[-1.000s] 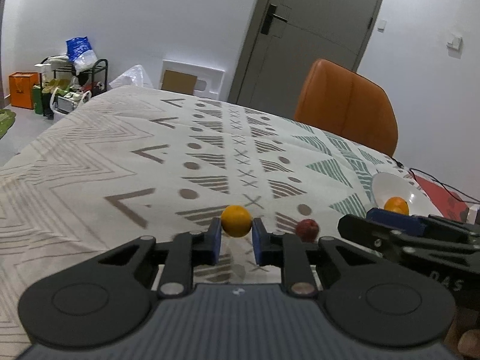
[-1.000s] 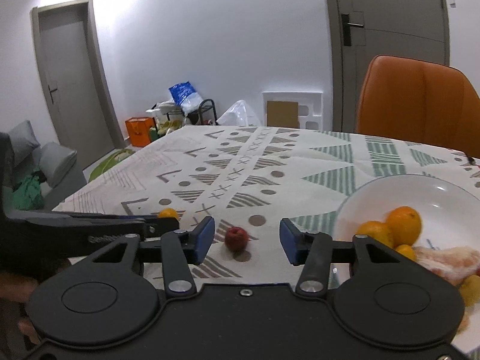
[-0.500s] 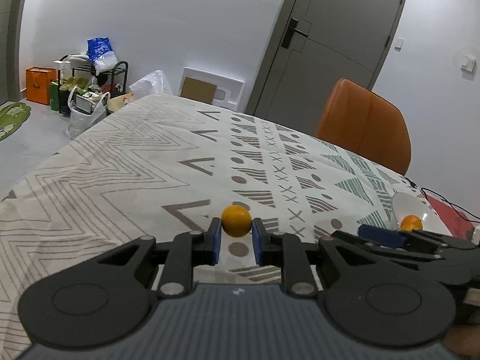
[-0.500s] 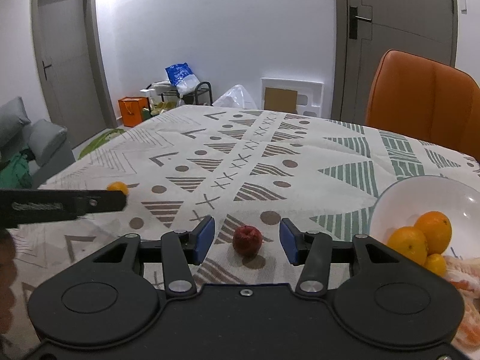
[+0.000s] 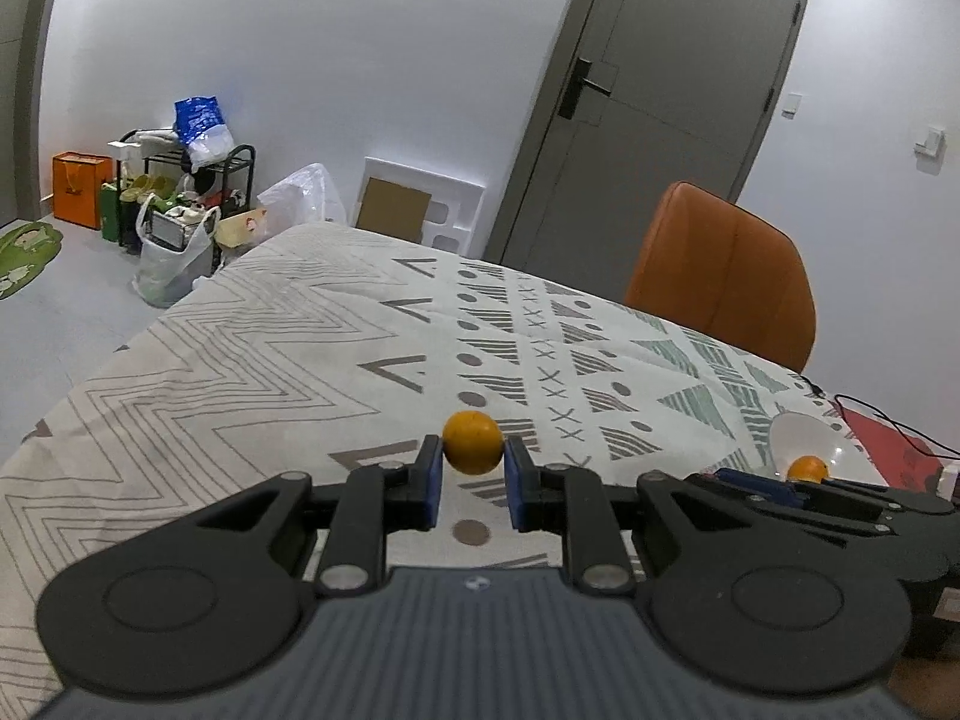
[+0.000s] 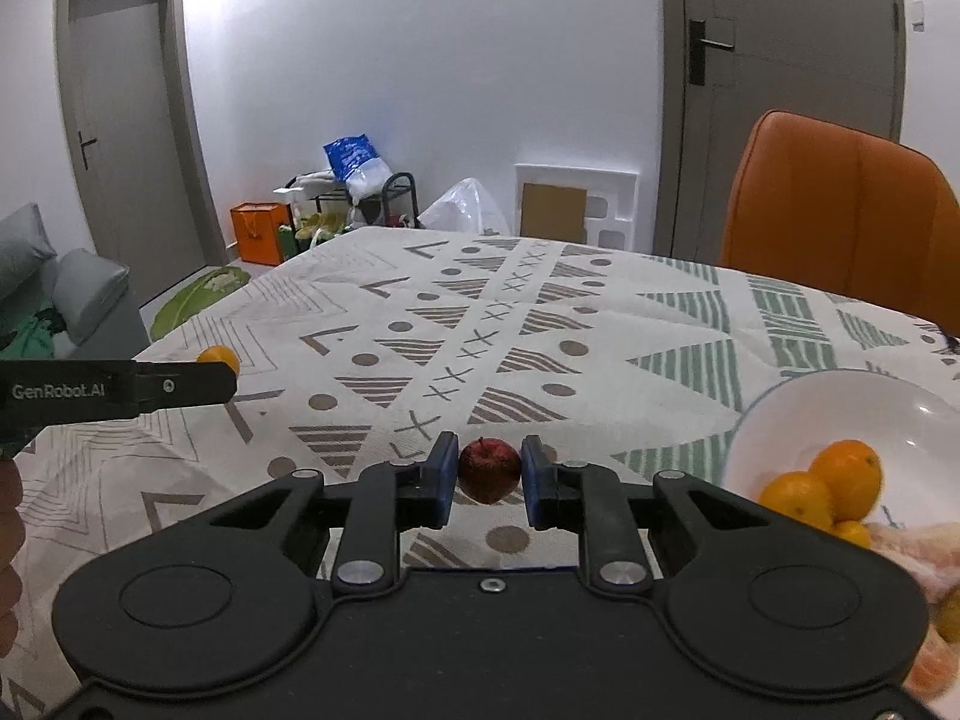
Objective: Organize fruits
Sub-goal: 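Carry the small orange in the left gripper and the red plum in the right gripper to the bowl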
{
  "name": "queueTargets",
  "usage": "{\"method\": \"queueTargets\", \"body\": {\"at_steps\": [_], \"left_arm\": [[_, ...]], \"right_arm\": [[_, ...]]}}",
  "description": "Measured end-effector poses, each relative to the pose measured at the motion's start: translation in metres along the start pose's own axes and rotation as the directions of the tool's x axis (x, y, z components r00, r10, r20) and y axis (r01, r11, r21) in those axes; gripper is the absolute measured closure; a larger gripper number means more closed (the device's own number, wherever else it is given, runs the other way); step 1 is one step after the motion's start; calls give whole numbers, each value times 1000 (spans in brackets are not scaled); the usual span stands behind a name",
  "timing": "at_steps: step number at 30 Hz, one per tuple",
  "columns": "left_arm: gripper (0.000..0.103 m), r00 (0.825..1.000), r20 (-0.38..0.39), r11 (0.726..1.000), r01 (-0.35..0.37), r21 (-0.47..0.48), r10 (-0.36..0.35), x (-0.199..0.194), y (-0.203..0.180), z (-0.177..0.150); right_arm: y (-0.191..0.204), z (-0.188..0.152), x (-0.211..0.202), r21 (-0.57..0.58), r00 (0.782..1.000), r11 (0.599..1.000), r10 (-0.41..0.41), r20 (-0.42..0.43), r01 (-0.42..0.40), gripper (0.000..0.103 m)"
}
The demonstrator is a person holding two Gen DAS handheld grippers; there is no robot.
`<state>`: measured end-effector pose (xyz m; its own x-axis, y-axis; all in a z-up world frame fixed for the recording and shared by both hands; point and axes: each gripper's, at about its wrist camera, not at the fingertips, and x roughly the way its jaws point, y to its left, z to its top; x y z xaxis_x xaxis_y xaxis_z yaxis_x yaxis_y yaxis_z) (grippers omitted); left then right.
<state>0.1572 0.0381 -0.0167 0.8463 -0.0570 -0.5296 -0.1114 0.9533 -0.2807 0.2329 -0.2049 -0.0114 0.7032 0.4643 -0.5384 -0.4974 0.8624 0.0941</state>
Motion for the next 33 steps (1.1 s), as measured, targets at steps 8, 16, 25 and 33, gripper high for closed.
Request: {"method": "queueTargets", "body": {"at_steps": [8,16,25,33], "left_arm": [[83,1000,-1,999,26,20,-26,1,-17,0],[83,999,-2,997,42,59,-42,4,-41,1],[83,997,-23,989,77,128,-74,14,-81,0],[83,994,-25,974,111,198,-108,20,-122,1]], "right_arm": [[-12,0,-17,25,999,999,-22,33,21,82],[-32,1,-32,56,996,998,-43,74,39,82],[-64,-4,-50,129,990,989,-89,111,74,82],[-95,-11,-67,185,979,977,-138,148,110,82]]}}
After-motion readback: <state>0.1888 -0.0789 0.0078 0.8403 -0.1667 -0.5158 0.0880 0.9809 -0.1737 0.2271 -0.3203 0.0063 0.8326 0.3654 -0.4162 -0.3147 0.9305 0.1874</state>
